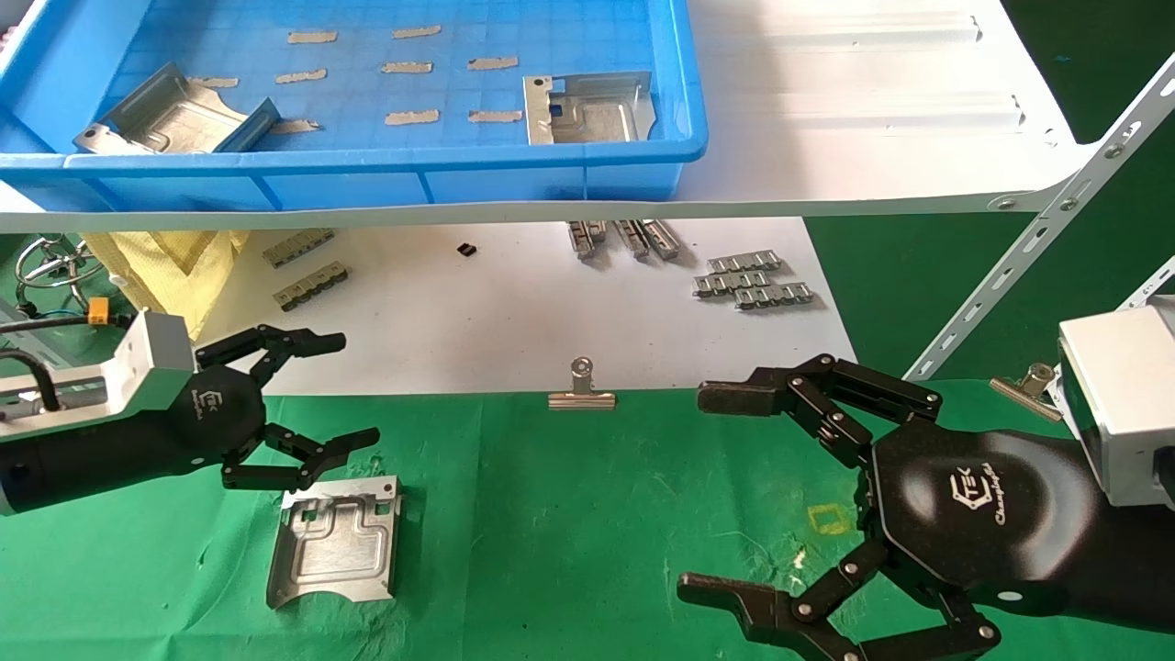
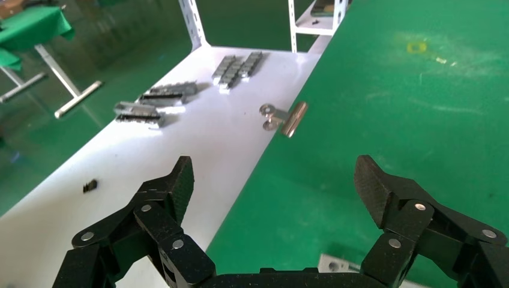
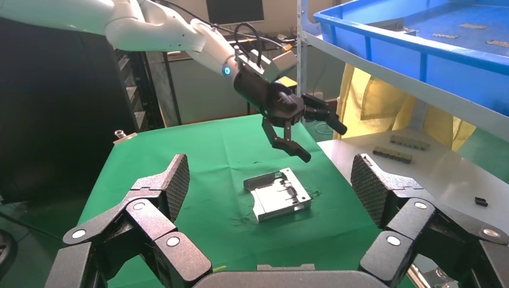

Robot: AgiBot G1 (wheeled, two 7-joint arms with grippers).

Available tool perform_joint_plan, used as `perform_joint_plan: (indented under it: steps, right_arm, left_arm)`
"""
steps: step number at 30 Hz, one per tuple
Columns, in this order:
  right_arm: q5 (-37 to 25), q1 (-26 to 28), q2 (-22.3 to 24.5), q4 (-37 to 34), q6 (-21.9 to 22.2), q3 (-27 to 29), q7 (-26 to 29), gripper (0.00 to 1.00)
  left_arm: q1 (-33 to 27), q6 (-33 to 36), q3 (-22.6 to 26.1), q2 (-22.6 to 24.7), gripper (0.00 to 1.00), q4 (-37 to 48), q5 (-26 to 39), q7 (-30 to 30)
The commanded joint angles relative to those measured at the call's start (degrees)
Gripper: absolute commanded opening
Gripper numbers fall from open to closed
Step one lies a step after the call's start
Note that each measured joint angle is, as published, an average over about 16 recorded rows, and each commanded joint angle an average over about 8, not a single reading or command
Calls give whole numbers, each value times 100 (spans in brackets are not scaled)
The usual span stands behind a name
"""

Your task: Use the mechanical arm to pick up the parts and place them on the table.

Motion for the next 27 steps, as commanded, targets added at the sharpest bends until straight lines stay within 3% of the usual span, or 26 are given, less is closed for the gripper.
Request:
perform_joint_plan:
  steps: [1, 27]
  right_arm:
    - [0, 0, 0, 0, 0, 0, 0, 100]
    - [1, 0, 0, -1, 0, -1, -1, 100]
  left_arm:
    - [77, -16, -49, -39, 100, -192, -52, -132]
    - [1283, -287, -801, -670, 100, -3273, -830, -2210]
